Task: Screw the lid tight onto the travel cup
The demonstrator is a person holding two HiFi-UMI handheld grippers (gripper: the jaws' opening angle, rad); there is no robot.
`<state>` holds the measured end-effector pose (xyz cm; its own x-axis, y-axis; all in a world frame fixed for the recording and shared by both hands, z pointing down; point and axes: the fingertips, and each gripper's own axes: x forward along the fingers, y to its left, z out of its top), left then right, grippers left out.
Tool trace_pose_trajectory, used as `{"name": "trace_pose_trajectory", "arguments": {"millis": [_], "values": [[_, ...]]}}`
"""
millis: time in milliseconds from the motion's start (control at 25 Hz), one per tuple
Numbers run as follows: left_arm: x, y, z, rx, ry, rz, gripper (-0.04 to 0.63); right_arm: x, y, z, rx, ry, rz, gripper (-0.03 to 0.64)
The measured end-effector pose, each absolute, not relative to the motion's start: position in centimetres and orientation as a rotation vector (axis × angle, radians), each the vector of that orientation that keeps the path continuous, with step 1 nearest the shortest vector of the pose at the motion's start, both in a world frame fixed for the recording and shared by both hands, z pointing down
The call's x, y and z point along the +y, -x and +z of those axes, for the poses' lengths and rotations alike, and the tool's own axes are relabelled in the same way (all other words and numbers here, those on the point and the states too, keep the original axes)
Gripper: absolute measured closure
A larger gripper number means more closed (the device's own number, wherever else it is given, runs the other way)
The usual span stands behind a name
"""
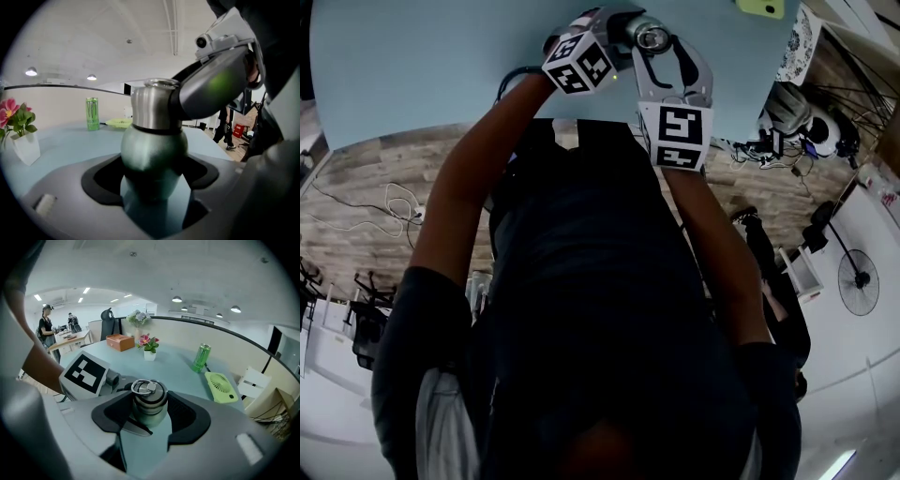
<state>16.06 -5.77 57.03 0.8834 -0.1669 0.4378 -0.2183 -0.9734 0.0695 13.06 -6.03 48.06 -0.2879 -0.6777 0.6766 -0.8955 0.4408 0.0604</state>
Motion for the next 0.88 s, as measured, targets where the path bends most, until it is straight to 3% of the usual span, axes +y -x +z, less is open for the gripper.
{"name": "trace_pose_trajectory", "arguments": {"millis": [200, 560, 880], "values": [[-5.8, -16.1, 56.9, -0.3, -2.935, 0.666, 0.17, -6.0, -12.9, 47.5, -2.129, -0.995, 0.446, 0.385], [-5.8, -16.2, 57.1, -0.296, -2.936, 0.665, 0.17, -4.4, -12.6, 48.0, -1.959, 0.143, -0.285, 0.383], [-5.6, -15.7, 57.0, -0.3, -2.937, 0.667, 0.17, -4.1, -11.7, 48.8, -1.894, 0.393, -0.378, 0.387]]}}
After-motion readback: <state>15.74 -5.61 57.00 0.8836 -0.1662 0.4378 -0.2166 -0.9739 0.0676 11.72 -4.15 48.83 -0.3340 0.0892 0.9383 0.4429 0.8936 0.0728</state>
